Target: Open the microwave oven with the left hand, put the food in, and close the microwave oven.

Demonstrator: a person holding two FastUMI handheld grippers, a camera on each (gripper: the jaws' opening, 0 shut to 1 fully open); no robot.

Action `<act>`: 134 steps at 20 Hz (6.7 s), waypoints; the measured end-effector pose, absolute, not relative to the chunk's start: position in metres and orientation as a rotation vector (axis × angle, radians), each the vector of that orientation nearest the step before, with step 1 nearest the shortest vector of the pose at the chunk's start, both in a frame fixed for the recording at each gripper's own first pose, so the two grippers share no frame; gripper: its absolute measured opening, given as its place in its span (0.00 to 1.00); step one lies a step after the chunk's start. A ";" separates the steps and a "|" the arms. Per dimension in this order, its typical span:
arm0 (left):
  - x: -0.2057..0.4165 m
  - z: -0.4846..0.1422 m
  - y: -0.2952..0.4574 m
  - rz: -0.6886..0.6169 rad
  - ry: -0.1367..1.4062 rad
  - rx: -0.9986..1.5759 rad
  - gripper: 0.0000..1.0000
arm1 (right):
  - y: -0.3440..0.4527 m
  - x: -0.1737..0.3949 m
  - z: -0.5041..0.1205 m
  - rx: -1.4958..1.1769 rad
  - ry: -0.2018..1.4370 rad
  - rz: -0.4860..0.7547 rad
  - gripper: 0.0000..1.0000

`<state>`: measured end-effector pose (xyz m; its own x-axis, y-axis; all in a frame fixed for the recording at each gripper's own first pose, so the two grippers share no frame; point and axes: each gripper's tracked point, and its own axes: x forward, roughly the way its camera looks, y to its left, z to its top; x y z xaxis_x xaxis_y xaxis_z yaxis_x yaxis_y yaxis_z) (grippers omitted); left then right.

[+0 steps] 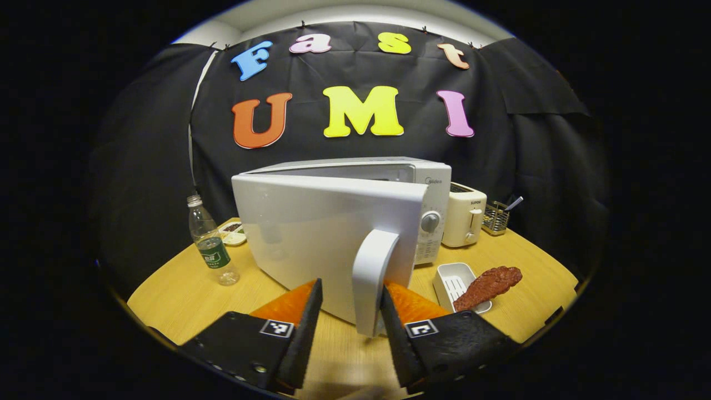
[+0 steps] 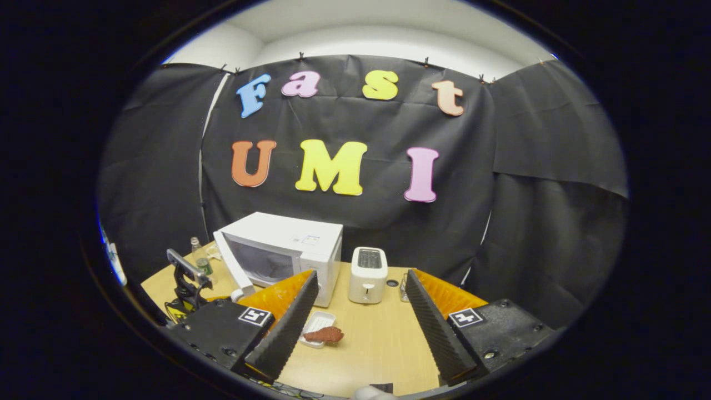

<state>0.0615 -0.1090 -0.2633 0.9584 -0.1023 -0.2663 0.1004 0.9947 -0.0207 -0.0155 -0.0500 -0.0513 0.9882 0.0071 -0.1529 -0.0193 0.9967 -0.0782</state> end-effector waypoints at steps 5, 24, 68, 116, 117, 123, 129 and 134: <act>0.060 -0.264 -0.102 -0.113 0.275 -0.001 0.96 | -0.043 -0.019 -0.044 -0.099 0.137 0.023 1.00; -0.020 -0.258 0.062 0.018 0.291 0.059 0.97 | 0.055 -0.008 -0.075 -0.055 0.182 0.161 1.00; -0.031 -0.103 -0.021 0.141 0.237 0.034 0.96 | 0.002 0.131 -0.373 0.800 0.980 0.510 0.36; -0.020 -0.192 0.056 -0.238 0.298 0.139 0.95 | 0.299 0.381 -0.319 1.077 0.176 0.002 0.11; -0.019 -0.194 0.057 -0.239 0.300 0.145 0.95 | 0.299 0.383 -0.320 1.076 0.176 0.002 0.11; -0.012 -0.194 0.052 -0.249 0.304 0.135 0.95 | 0.298 0.386 -0.329 0.908 0.177 -0.011 0.17; -0.010 -0.193 0.050 -0.236 0.309 0.116 0.95 | 0.290 0.390 -0.326 0.679 0.169 -0.032 0.27; -0.008 -0.191 0.048 -0.233 0.304 0.121 0.95 | 0.280 0.384 -0.319 0.560 0.162 -0.047 0.32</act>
<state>-0.0083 0.0479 -0.1909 0.9277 -0.2082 -0.3099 0.2446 0.9660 0.0832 0.3840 0.2799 -0.3191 0.9862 -0.0001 -0.1655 0.0882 0.8464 0.5252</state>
